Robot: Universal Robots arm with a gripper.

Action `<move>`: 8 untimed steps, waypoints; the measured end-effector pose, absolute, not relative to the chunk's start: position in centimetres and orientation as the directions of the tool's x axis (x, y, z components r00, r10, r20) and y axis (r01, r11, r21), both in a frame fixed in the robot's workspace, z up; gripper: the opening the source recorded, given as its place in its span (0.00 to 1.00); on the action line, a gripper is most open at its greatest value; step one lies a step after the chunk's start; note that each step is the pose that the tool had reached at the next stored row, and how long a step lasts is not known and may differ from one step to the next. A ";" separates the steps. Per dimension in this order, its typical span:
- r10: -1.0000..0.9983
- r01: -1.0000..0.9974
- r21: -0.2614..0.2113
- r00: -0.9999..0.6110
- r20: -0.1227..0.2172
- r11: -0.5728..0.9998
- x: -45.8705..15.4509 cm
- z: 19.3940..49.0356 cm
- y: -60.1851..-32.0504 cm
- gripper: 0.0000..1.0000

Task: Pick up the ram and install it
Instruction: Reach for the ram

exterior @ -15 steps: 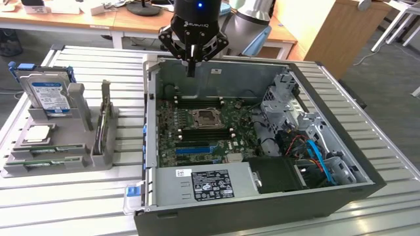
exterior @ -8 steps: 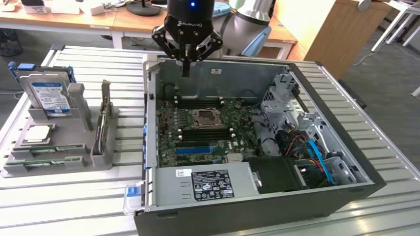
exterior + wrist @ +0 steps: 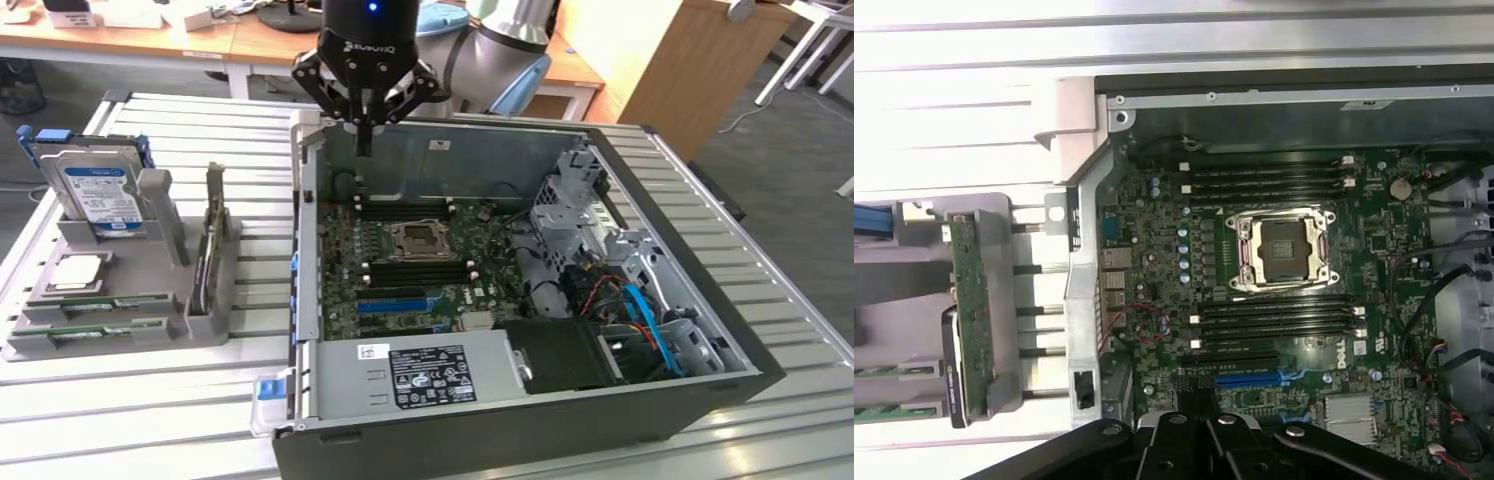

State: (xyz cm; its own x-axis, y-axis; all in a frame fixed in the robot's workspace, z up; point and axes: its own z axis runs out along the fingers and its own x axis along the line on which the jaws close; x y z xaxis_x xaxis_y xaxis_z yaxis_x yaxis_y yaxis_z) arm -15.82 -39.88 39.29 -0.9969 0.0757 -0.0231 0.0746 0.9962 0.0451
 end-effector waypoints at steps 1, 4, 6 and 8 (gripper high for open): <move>0.076 0.075 0.045 -0.997 -0.023 0.996 -16.0 39.3 -39.9 0.11; 0.076 0.075 0.045 -0.997 -0.022 0.996 -16.4 39.3 -39.9 0.11; 0.076 0.075 0.045 -0.997 -0.022 0.996 -16.7 39.3 -39.9 0.11; 0.076 0.075 0.045 -0.997 -0.021 0.996 -17.1 39.2 -39.9 0.11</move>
